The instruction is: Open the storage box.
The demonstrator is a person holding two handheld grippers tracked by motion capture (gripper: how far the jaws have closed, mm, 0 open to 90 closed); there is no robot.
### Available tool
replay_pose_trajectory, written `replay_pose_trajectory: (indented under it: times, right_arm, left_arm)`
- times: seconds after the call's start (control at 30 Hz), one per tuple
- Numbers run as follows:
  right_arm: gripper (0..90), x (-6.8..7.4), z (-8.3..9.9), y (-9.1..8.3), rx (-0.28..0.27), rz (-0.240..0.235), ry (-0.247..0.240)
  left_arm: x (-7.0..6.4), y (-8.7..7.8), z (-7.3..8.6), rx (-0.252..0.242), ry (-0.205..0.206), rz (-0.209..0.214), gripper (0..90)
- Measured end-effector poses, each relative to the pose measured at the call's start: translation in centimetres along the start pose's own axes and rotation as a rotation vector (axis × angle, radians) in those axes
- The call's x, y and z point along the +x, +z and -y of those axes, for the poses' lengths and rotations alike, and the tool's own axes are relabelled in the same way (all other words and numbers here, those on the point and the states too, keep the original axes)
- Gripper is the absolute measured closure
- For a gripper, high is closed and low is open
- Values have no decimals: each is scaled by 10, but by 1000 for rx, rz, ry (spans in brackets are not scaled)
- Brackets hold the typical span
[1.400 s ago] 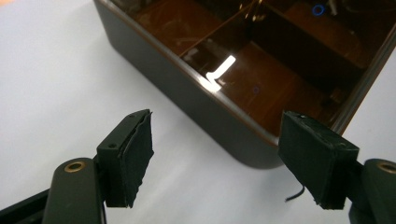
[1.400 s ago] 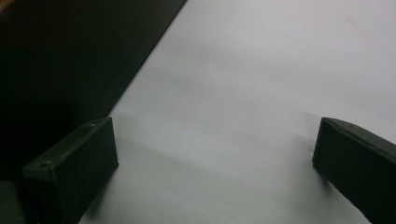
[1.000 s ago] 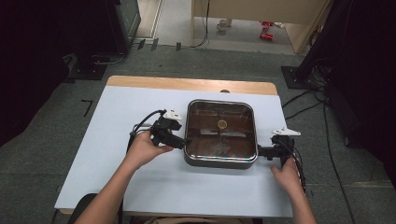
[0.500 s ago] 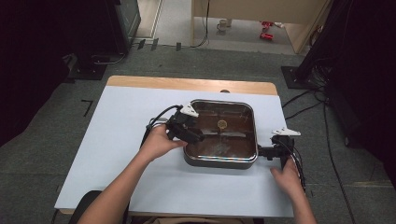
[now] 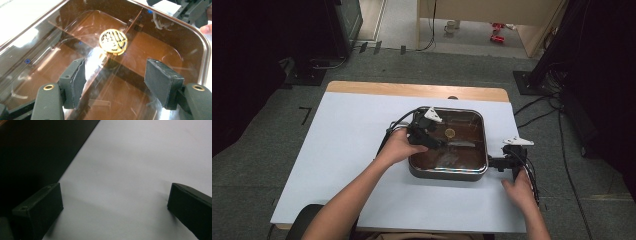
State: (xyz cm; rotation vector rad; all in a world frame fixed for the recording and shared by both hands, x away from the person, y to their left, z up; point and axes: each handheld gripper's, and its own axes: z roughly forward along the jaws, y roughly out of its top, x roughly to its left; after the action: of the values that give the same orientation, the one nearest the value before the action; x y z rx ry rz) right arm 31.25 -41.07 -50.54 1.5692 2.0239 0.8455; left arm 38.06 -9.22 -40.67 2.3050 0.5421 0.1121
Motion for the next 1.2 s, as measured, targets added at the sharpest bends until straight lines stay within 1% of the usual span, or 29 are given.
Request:
replay_pose_trajectory:
  times: [0.1,0.2,0.27,0.37,0.47,0.53,0.63,0.7,0.73,0.8,0.83,0.9,0.93,1.07,1.2]
  right_arm:
    - [0,0,0,0,0,0,0]
    - [0,0,0,0,1,0,1]
    - [0,0,0,0,1,0,1]
    - [0,0,0,0,1,0,1]
    - [0,0,0,0,2,0,2]
    - [0,0,0,0,1,0,1]
    - [0,0,0,0,1,0,1]
    - [0,0,0,0,2,0,1]
    - [0,0,0,0,1,0,1]
    - [0,0,0,0,1,0,0]
    - [0,0,0,0,1,0,0]
    - [0,0,0,0,1,0,1]
    - [0,0,0,0,1,0,1]
    - [0,0,0,0,2,0,1]
    - [0,0,0,0,1,0,1]
  left_arm:
    - [1,9,-4,6,1,10,344]
    - [1,17,-7,-7,-4,21,356]
    - [1,23,-9,-5,-2,14,361]
    - [1,29,-9,-8,16,-10,383]
    - [1,33,-9,-12,25,-10,413]
    - [1,34,-8,-23,23,-11,440]
    - [4,36,-8,-44,9,-4,496]
    - [4,37,-8,-57,19,12,542]
    - [2,38,-8,-59,25,8,577]
    - [2,37,-8,-58,36,2,581]
    - [2,37,-8,-58,33,8,583]
    - [5,36,-8,-60,11,29,586]
    - [5,36,-9,-58,11,30,587]
    - [2,34,-12,-34,31,8,587]
    - [3,31,-14,-32,36,8,588]
